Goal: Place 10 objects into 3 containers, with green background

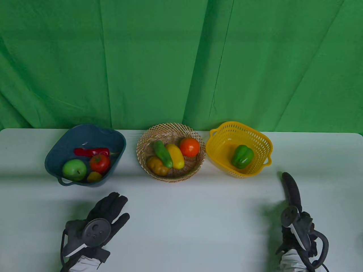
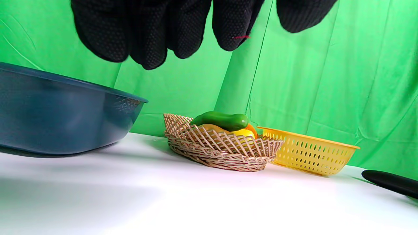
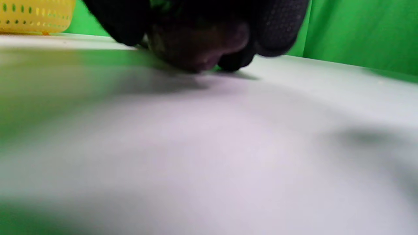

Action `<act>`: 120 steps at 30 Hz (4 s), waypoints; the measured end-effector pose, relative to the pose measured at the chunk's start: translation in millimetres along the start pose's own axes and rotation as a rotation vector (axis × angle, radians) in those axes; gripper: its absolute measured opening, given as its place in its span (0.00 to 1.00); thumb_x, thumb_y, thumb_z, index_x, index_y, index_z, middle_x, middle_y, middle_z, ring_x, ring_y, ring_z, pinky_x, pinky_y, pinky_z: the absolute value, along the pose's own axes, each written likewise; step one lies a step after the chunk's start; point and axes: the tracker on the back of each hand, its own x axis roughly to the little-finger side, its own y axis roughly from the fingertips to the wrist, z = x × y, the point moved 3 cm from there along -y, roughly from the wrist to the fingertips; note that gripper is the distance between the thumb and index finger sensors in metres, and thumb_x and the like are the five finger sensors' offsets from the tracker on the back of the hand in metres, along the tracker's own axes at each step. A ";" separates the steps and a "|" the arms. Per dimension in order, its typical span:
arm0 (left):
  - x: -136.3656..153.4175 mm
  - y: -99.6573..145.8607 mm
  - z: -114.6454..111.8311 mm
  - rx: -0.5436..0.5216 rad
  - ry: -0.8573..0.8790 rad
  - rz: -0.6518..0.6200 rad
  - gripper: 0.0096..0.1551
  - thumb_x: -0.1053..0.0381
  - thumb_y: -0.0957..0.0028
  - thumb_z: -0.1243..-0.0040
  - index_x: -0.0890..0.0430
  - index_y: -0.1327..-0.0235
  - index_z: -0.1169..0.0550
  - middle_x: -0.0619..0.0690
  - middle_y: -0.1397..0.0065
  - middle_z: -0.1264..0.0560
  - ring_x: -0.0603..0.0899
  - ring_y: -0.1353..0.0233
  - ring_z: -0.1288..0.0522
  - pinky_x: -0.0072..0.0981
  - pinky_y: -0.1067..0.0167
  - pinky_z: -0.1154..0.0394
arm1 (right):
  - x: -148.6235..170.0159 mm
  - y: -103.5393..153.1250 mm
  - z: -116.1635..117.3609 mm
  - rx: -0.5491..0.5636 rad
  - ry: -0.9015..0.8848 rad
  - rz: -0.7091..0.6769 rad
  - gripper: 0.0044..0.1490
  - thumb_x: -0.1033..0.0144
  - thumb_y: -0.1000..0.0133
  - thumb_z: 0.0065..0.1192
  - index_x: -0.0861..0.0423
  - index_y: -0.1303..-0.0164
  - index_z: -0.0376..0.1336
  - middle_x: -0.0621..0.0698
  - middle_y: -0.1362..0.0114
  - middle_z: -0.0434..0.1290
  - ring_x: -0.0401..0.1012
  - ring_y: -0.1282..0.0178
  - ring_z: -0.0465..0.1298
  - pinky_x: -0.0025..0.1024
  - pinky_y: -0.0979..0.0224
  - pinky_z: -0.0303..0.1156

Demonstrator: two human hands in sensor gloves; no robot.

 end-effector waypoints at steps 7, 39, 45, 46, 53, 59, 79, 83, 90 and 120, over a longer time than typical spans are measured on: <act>1.9 0.2 4.0 -0.009 0.003 0.012 0.37 0.33 0.39 0.53 0.45 0.17 0.33 0.59 0.16 0.32 0.68 0.21 0.28 0.61 0.34 0.28 | -4.6 -5.3 -10.2 0.012 -0.004 0.006 0.43 0.59 0.37 0.61 0.53 0.18 0.43 0.66 0.20 0.62 0.56 0.35 0.73 0.43 0.37 0.73; 7.6 1.3 11.4 -0.036 0.005 0.033 0.37 0.33 0.39 0.53 0.45 0.17 0.33 0.59 0.16 0.32 0.68 0.21 0.28 0.61 0.34 0.28 | -88.3 -11.4 -128.7 0.265 -0.107 -0.084 0.41 0.59 0.36 0.60 0.57 0.17 0.47 0.68 0.22 0.63 0.57 0.40 0.73 0.40 0.42 0.74; 8.8 1.0 11.3 -0.032 0.007 0.037 0.37 0.33 0.39 0.53 0.45 0.17 0.33 0.59 0.16 0.32 0.68 0.21 0.28 0.61 0.34 0.28 | -139.3 -5.3 -135.9 0.289 -0.075 -0.187 0.41 0.59 0.36 0.59 0.56 0.17 0.47 0.67 0.21 0.63 0.57 0.39 0.72 0.40 0.41 0.73; 8.9 1.1 11.3 -0.031 0.007 0.038 0.37 0.33 0.39 0.53 0.45 0.17 0.34 0.59 0.16 0.32 0.68 0.21 0.28 0.61 0.34 0.28 | -150.3 -3.7 -135.7 0.292 -0.066 -0.206 0.41 0.59 0.36 0.60 0.55 0.17 0.47 0.67 0.21 0.63 0.57 0.38 0.72 0.41 0.40 0.73; 10.6 1.8 12.5 -0.033 0.010 0.045 0.37 0.33 0.39 0.53 0.45 0.17 0.34 0.59 0.16 0.32 0.68 0.21 0.28 0.61 0.33 0.28 | -201.5 1.3 -127.1 0.275 -0.022 -0.270 0.41 0.59 0.36 0.59 0.55 0.17 0.47 0.66 0.21 0.63 0.57 0.38 0.72 0.41 0.40 0.73; 12.6 3.0 14.6 -0.040 0.009 0.053 0.37 0.33 0.39 0.53 0.45 0.17 0.34 0.59 0.16 0.32 0.68 0.21 0.28 0.61 0.34 0.28 | -222.5 -5.7 -116.5 0.234 0.002 -0.266 0.40 0.58 0.36 0.59 0.55 0.17 0.47 0.66 0.21 0.63 0.57 0.37 0.72 0.41 0.39 0.73; 11.8 4.5 18.2 -0.057 0.025 0.033 0.37 0.33 0.39 0.54 0.45 0.17 0.34 0.59 0.16 0.33 0.68 0.21 0.28 0.61 0.33 0.28 | -194.4 31.6 -152.8 0.249 -0.219 -0.365 0.43 0.44 0.36 0.49 0.50 0.14 0.46 0.64 0.12 0.55 0.64 0.20 0.62 0.62 0.21 0.60; 7.8 4.3 17.4 -0.057 0.020 0.014 0.37 0.33 0.39 0.54 0.45 0.17 0.34 0.59 0.16 0.33 0.68 0.21 0.28 0.61 0.33 0.28 | -177.2 51.9 -159.7 0.253 -0.311 -0.399 0.42 0.43 0.36 0.49 0.50 0.15 0.47 0.63 0.14 0.58 0.63 0.22 0.64 0.63 0.22 0.61; 5.7 3.2 15.5 -0.054 0.033 -0.001 0.37 0.33 0.39 0.54 0.45 0.17 0.34 0.59 0.15 0.33 0.68 0.21 0.28 0.61 0.33 0.28 | -159.5 93.7 -159.2 0.300 -0.406 -0.475 0.42 0.42 0.37 0.48 0.51 0.16 0.50 0.63 0.14 0.59 0.63 0.22 0.65 0.63 0.22 0.61; -6.6 0.8 7.1 -0.022 0.039 -0.036 0.37 0.33 0.39 0.54 0.45 0.17 0.34 0.59 0.15 0.33 0.68 0.21 0.28 0.61 0.33 0.28 | -179.8 180.2 -69.6 0.215 -0.319 -0.729 0.41 0.41 0.37 0.48 0.50 0.17 0.52 0.62 0.16 0.62 0.62 0.24 0.67 0.63 0.22 0.61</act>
